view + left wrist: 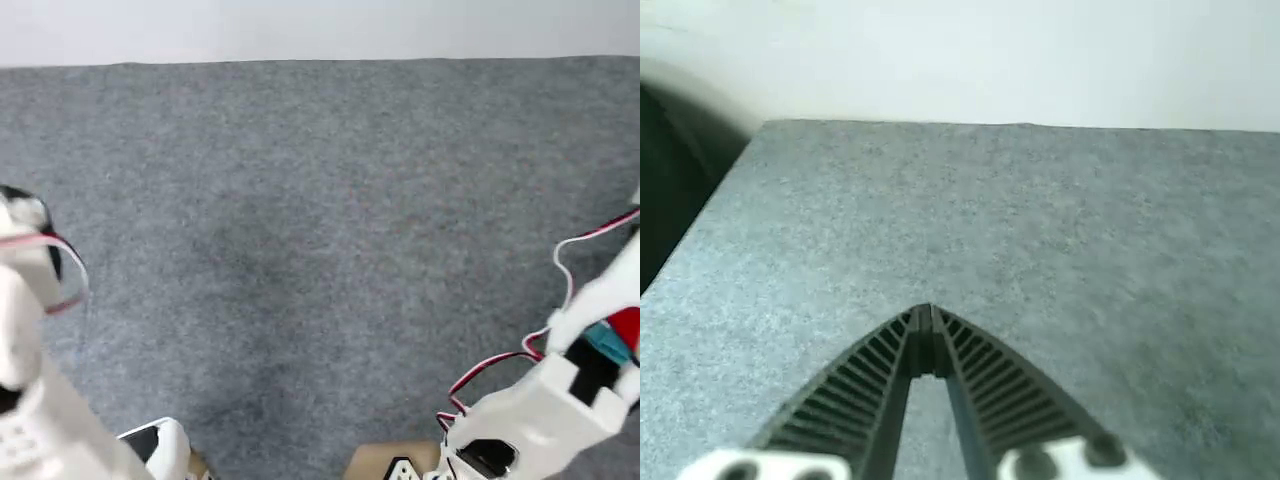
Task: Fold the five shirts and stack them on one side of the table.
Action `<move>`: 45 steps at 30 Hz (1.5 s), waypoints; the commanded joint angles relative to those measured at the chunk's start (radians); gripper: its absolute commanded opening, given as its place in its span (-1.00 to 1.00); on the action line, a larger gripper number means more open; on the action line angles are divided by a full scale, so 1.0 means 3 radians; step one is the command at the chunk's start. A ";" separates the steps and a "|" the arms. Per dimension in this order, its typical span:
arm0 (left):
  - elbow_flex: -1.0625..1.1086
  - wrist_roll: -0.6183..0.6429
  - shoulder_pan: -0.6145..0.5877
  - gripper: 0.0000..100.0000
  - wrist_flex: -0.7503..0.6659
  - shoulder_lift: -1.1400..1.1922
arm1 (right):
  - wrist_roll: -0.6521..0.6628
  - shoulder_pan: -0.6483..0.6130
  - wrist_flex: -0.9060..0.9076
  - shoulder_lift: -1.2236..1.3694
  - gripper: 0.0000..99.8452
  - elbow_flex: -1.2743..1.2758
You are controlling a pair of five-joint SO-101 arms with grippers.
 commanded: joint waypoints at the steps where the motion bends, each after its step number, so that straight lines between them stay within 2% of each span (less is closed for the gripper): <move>1: 0.0448 -0.0026 0.0230 -0.99 0.0036 -0.0465 | -0.0159 -0.0171 0.0212 -0.0376 -0.98 -0.0148; 8: 0.1593 0.0010 0.0511 -0.99 -0.0435 -0.1345 | -0.0189 -0.0376 0.0228 -0.0846 -0.98 0.0066; 15: 0.2611 0.0292 0.0696 -0.99 -0.0875 -0.2276 | -0.0936 -0.0770 0.0207 -0.1476 -0.98 0.0972; 20: 0.3281 0.0532 0.0716 -0.99 -0.1171 -0.2716 | -0.1453 -0.1322 0.0176 -0.1895 -0.98 0.2000; 25: 0.3695 0.0680 0.0716 -0.99 -0.1268 -0.2982 | -0.1739 -0.1701 -0.0355 -0.2539 -0.98 0.3053; 32: 0.4089 0.0716 0.0716 -0.99 -0.1268 -0.3191 | -0.1744 -0.1823 -0.1373 -0.3619 -0.98 0.4736; 37: 0.4493 0.0711 0.0716 -0.99 -0.1299 -0.3391 | -0.1698 -0.2007 -0.1874 -0.4452 -0.98 0.5820; 42: 0.5040 0.0696 0.0716 -0.99 -0.1657 -0.3728 | -0.1463 -0.2120 -0.2376 -0.5250 -0.98 0.6736; 45: 0.5398 0.0701 0.0716 -0.99 -0.1780 -0.3902 | -0.1171 -0.2125 -0.2539 -0.5654 -0.98 0.7109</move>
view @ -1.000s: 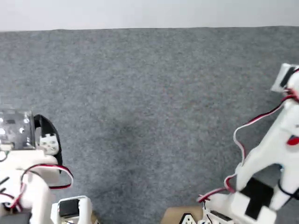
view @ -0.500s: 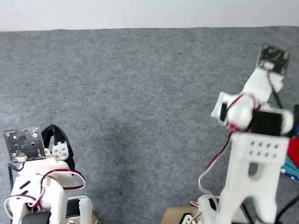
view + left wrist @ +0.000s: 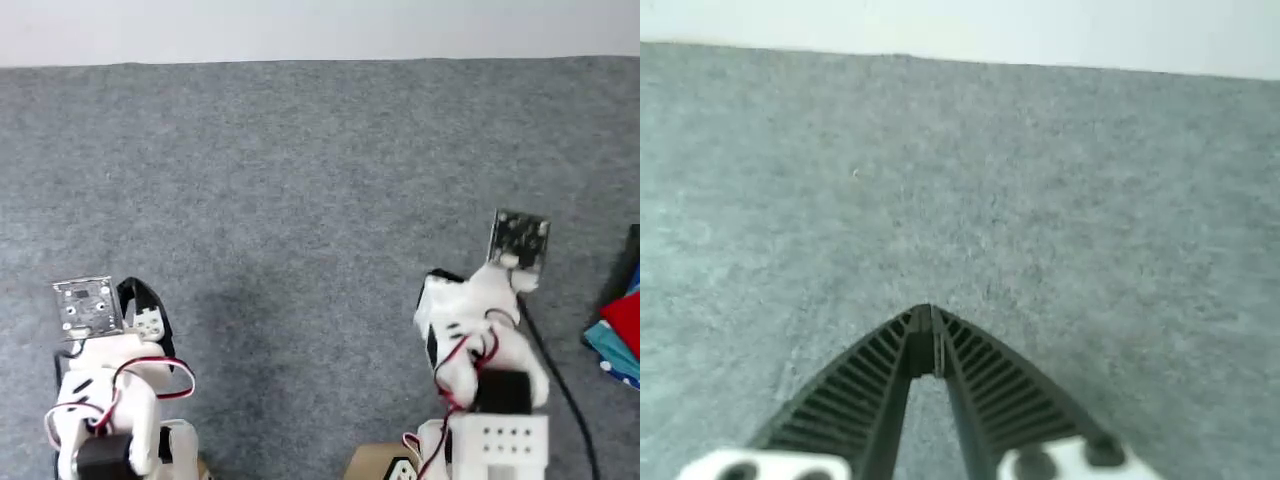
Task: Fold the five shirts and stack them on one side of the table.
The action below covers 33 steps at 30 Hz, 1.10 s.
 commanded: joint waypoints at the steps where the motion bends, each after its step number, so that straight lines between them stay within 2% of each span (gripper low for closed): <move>1: 0.0294 0.0005 0.0031 -0.99 -0.0164 -0.0128 | 0.0332 -0.0033 -0.0197 -0.0509 -0.98 0.0317; 10: 0.0857 0.0020 0.0501 -0.99 -0.0174 -0.0113 | 0.0389 -0.0023 -0.0202 -0.1302 -0.98 0.1253; 14: 0.1071 0.0020 0.0501 -0.99 -0.0373 -0.0113 | 0.0389 -0.0018 -0.0197 -0.1578 -0.98 0.1580; 20: 0.1353 0.0005 0.0496 -0.99 -0.0552 -0.0113 | 0.0384 -0.0079 -0.0125 -0.1511 -0.98 0.1616; 26: 0.1358 0.0020 0.0511 -0.99 -0.0476 -0.0102 | 0.0389 -0.0059 0.0350 -0.1522 -0.98 0.1616; 31: 0.1358 0.0005 0.0527 -0.99 -0.0015 -0.0102 | 0.0389 -0.0059 0.0442 -0.1496 -0.98 0.1616; 33: 0.1358 0.0020 0.0496 -0.99 0.0031 -0.0107 | 0.0384 -0.0043 0.0591 -0.1511 -0.98 0.1616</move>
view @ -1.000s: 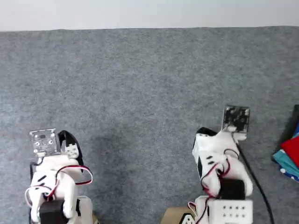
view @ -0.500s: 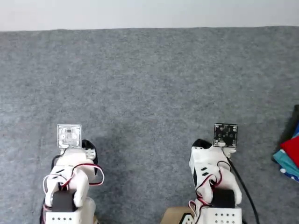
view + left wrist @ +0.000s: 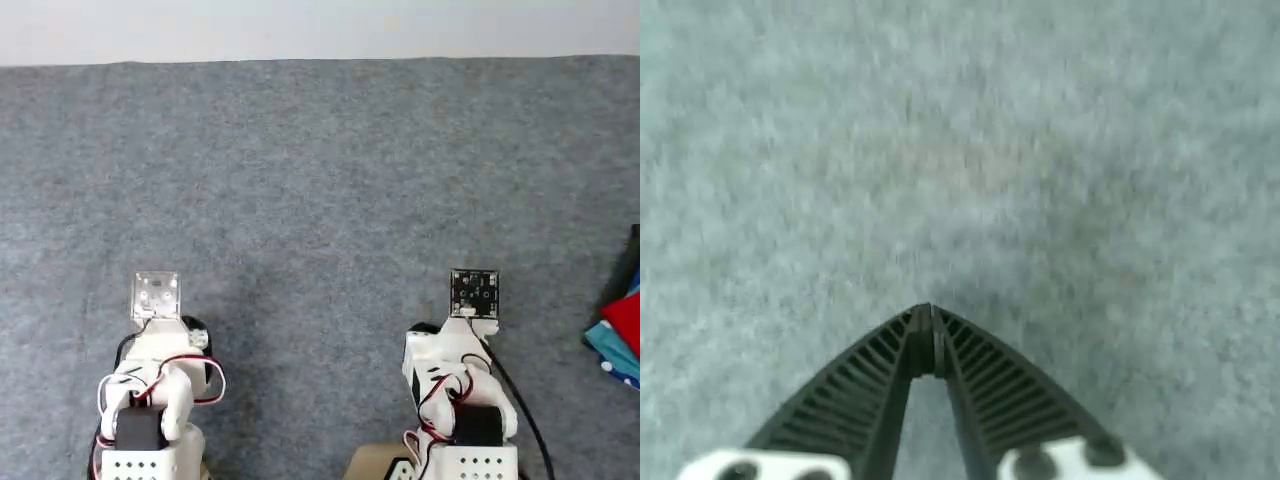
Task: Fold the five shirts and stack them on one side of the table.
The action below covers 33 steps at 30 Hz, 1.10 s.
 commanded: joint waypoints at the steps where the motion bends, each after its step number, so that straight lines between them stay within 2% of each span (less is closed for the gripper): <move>1: -0.0013 0.0026 -0.0005 -0.99 0.0118 -0.0031 | 0.0031 0.0003 0.0222 -0.0038 -0.98 0.0051; 4: -0.0013 0.0026 0.0000 -0.99 0.0118 -0.0031 | 0.0026 -0.0008 0.0499 -0.0043 -0.98 0.0051; 33: -0.0013 0.0015 -0.0005 -0.99 0.0118 -0.0031 | 0.0026 -0.0008 0.0483 -0.0043 -0.98 0.0051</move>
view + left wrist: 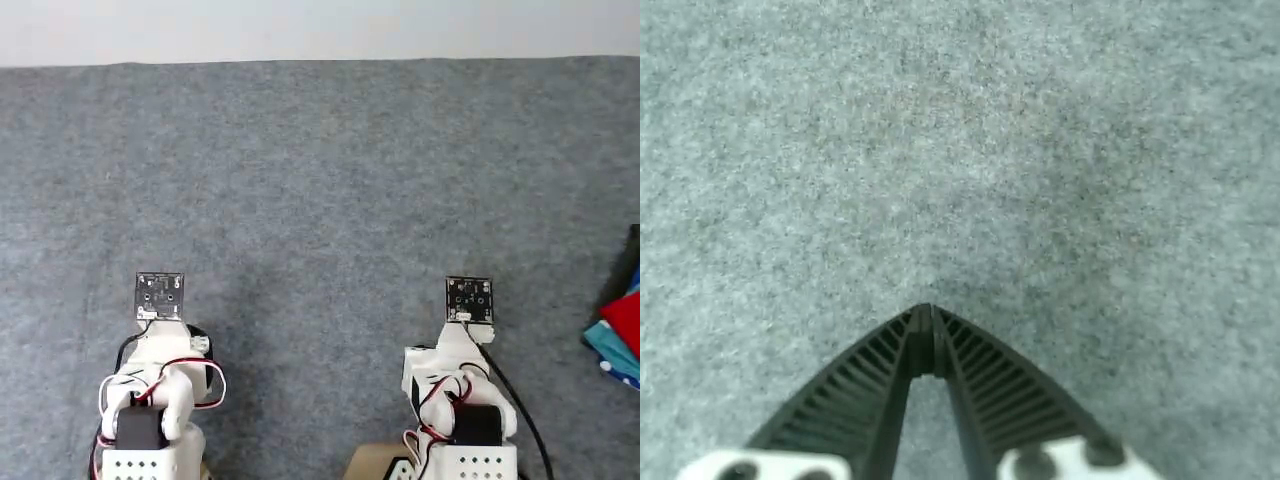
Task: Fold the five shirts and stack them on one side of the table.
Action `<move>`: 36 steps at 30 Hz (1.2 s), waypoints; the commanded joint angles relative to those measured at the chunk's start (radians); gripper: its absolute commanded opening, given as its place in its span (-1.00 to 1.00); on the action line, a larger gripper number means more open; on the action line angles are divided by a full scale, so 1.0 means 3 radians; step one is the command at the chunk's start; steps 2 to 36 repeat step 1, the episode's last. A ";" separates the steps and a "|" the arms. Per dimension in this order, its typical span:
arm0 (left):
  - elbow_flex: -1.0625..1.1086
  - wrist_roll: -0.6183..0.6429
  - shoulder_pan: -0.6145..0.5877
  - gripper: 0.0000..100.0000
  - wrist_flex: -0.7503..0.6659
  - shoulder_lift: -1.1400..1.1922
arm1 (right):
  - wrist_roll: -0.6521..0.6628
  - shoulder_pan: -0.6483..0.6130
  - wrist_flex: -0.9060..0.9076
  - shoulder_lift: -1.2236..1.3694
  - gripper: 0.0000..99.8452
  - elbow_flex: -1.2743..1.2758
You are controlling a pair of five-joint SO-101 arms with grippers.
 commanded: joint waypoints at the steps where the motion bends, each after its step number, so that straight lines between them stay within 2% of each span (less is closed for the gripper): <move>1: -0.0013 0.0015 -0.0005 -0.99 0.0015 -0.0031 | 0.0026 -0.0008 0.0023 -0.0043 -0.98 0.0051; 36: -0.0013 0.0015 -0.0005 -0.99 0.0015 -0.0031 | 0.0026 -0.0008 0.0023 -0.0043 -0.98 0.0051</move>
